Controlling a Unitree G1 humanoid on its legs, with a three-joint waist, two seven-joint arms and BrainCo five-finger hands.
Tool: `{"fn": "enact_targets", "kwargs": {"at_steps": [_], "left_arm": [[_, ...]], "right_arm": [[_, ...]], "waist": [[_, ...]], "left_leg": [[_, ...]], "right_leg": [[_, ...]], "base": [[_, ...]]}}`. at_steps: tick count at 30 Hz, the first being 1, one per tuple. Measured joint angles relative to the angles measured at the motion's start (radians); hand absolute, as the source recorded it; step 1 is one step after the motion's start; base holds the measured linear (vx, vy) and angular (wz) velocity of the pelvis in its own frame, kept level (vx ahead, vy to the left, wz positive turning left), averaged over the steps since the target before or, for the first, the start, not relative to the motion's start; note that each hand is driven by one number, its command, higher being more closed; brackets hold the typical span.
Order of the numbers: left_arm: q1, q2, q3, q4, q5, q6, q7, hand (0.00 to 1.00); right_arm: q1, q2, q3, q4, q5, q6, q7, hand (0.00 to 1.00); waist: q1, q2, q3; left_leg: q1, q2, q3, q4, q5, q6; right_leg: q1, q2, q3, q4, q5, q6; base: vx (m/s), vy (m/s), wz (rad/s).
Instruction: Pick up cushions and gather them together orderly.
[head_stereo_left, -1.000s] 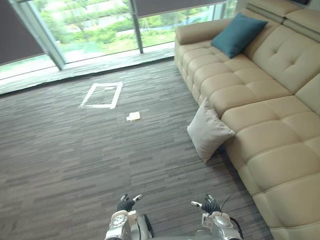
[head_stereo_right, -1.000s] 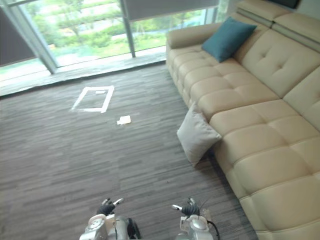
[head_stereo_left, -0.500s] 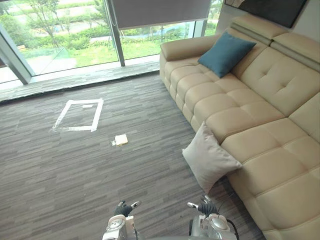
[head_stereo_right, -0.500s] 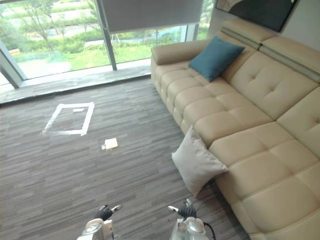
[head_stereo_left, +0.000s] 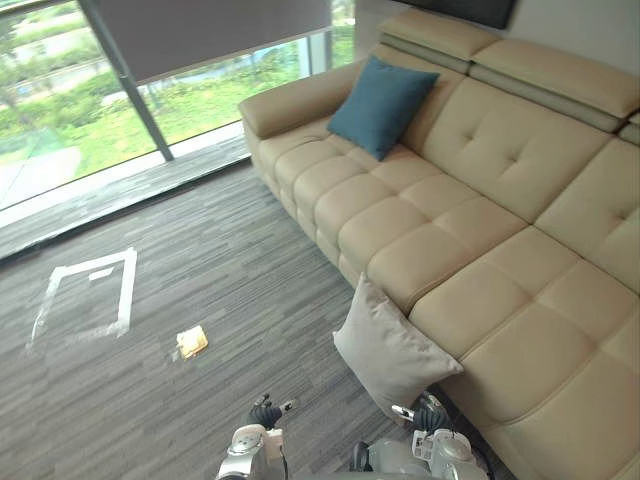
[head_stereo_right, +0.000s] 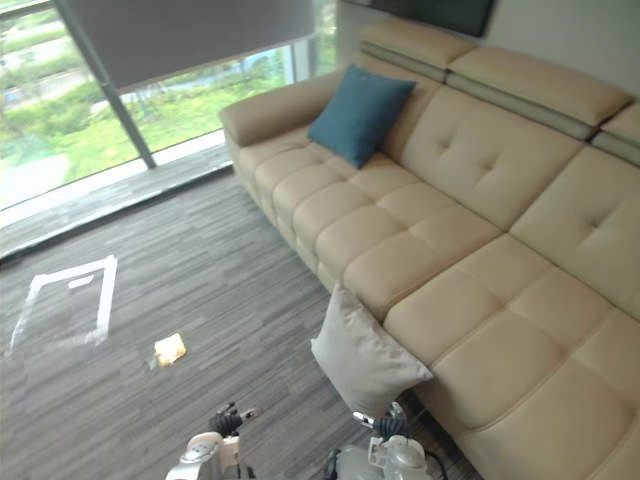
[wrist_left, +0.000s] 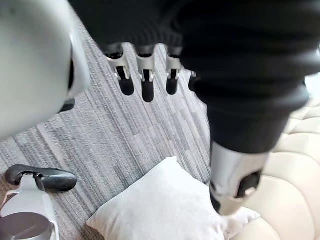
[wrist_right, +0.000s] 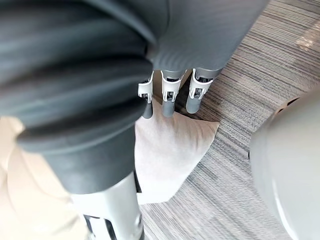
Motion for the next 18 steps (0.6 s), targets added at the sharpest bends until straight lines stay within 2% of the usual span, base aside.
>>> {"fn": "enact_targets", "kwargs": {"at_steps": [1, 2, 3, 4, 6, 7, 9, 10, 11, 12, 14, 15, 16, 17, 18], "left_arm": [[-0.001, 0.0, 0.004, 0.002, 0.0, -0.001, -0.001, 0.0], [0.0, 0.0, 0.009, 0.009, 0.0, -0.005, 0.0, 0.0], [0.002, -0.001, 0.009, 0.021, 0.0, -0.01, -0.001, 0.0], [0.001, 0.0, 0.01, 0.024, 0.0, -0.01, -0.001, 0.0], [-0.003, 0.014, 0.026, 0.034, 0.0, -0.011, 0.006, 0.0], [-0.006, 0.013, 0.026, 0.038, 0.0, -0.011, 0.007, 0.0], [-0.021, 0.014, 0.022, 0.054, 0.0, -0.007, 0.008, 0.0], [-0.02, 0.013, 0.013, 0.056, 0.0, -0.006, 0.01, 0.0], [-0.02, 0.013, 0.013, 0.057, 0.0, -0.006, 0.011, 0.0], [-0.021, 0.014, 0.005, 0.059, -0.001, -0.006, 0.016, 0.0], [-0.02, 0.019, 0.004, 0.06, -0.001, -0.006, 0.022, 0.0], [-0.02, 0.02, 0.004, 0.062, -0.002, -0.006, 0.022, 0.0], [-0.021, 0.022, 0.003, 0.069, -0.002, -0.006, 0.022, 0.0], [-0.022, 0.023, -0.006, 0.07, -0.001, -0.006, 0.022, 0.0], [-0.02, 0.022, -0.016, 0.072, -0.001, -0.007, 0.02, 0.0]], "right_arm": [[0.0, 0.0, 0.0, 0.001, 0.0, 0.0, -0.001, 0.0], [0.003, -0.003, 0.001, 0.008, 0.0, 0.0, -0.006, 0.0], [0.013, -0.008, 0.007, 0.006, 0.0, -0.001, -0.007, 0.0], [0.013, -0.009, 0.01, 0.008, 0.0, -0.003, -0.007, 0.0], [0.021, 0.011, 0.019, 0.034, -0.002, -0.001, -0.005, 0.0], [0.02, 0.023, 0.019, 0.036, -0.002, -0.001, -0.005, 0.0], [0.02, 0.046, 0.019, 0.039, -0.002, -0.001, -0.004, 0.0], [0.014, 0.055, 0.018, 0.03, -0.002, -0.002, -0.004, 0.0], [0.011, 0.056, 0.02, 0.027, -0.002, -0.003, -0.004, 0.0], [-0.003, 0.056, 0.017, 0.026, -0.002, -0.005, -0.003, 0.0], [-0.009, 0.056, 0.017, 0.027, -0.004, -0.009, -0.004, 0.0], [-0.01, 0.056, 0.017, 0.027, -0.004, -0.01, -0.004, 0.0], [-0.013, 0.055, 0.012, 0.027, -0.004, -0.013, -0.004, 0.0], [-0.015, 0.056, 0.006, 0.028, -0.004, -0.013, -0.004, 0.0], [-0.013, 0.055, -0.002, 0.032, -0.003, -0.012, -0.004, 0.0]], "waist": [[0.001, 0.0, 0.0], [0.001, 0.003, -0.001], [0.001, 0.017, -0.009], [0.004, 0.019, -0.013], [0.012, -0.034, -0.048], [0.015, -0.044, -0.05], [0.02, -0.056, -0.047], [0.021, -0.05, -0.037], [0.022, -0.047, -0.032], [0.021, -0.038, -0.02], [0.021, -0.033, -0.017], [0.021, -0.033, -0.017], [0.018, -0.03, -0.016], [0.017, -0.032, -0.016], [0.016, -0.04, -0.018]], "left_leg": [[-0.001, -0.01, -0.022, -0.02, 0.002, -0.002], [-0.001, -0.039, -0.098, -0.095, 0.011, 0.003], [0.005, -0.037, -0.128, -0.155, 0.053, 0.012], [0.008, -0.032, -0.125, -0.147, 0.069, -0.026], [0.026, -0.055, -0.001, -0.151, 0.034, -0.006], [0.031, -0.059, 0.025, -0.159, 0.032, -0.003], [0.075, -0.063, 0.109, -0.197, 0.027, 0.008], [0.114, -0.061, 0.158, -0.22, 0.021, 0.019], [0.131, -0.06, 0.173, -0.23, 0.018, 0.023], [0.184, -0.061, 0.213, -0.265, 0.015, 0.028], [0.247, -0.065, 0.266, -0.318, 0.015, 0.028], [0.254, -0.065, 0.273, -0.327, 0.015, 0.028], [0.27, -0.065, 0.292, -0.35, 0.017, 0.024], [0.27, -0.071, 0.301, -0.365, 0.021, 0.016], [0.27, -0.084, 0.303, -0.376, 0.025, 0.005]], "right_leg": [[-0.001, 0.001, 0.017, 0.004, -0.003, 0.005], [-0.003, 0.01, 0.087, 0.015, -0.018, 0.031], [-0.01, 0.031, 0.141, 0.04, -0.041, 0.057], [-0.014, 0.035, 0.157, 0.051, -0.049, 0.066], [-0.037, -0.007, 0.243, 0.05, -0.053, 0.113], [-0.042, -0.014, 0.256, 0.041, -0.042, 0.128], [-0.081, -0.026, 0.252, 0.064, 0.006, 0.173], [-0.115, -0.03, 0.222, 0.134, 0.032, 0.201], [-0.128, -0.033, 0.204, 0.162, 0.041, 0.209], [-0.18, -0.06, 0.102, 0.249, 0.055, 0.204], [-0.207, -0.118, -0.073, 0.277, 0.028, 0.159], [-0.211, -0.124, -0.096, 0.27, 0.025, 0.154], [-0.217, -0.136, -0.161, 0.206, 0.022, 0.142], [-0.218, -0.137, -0.187, 0.115, 0.046, 0.12], [-0.208, -0.14, -0.188, 0.05, 0.071, 0.06]], "base": [[0.32, 0.352, -1.73], [0.27, 0.351, -1.54], [0.27, 0.351, -1.51], [0.28, 0.363, -1.36], [0.29, 0.388, -1.15], [0.2, 0.27, -0.86], [0.17, 0.263, -1.08], [0.13, 0.201, -1.06], [0.11, 0.151, -0.96], [0.11, 0.119, -0.75], [0.12, 0.091, -0.71], [0.15, -0.018, -0.56], [0.19, -0.085, -0.38], [0.21, -0.123, -0.33], [0.21, -0.166, -0.19]]}}
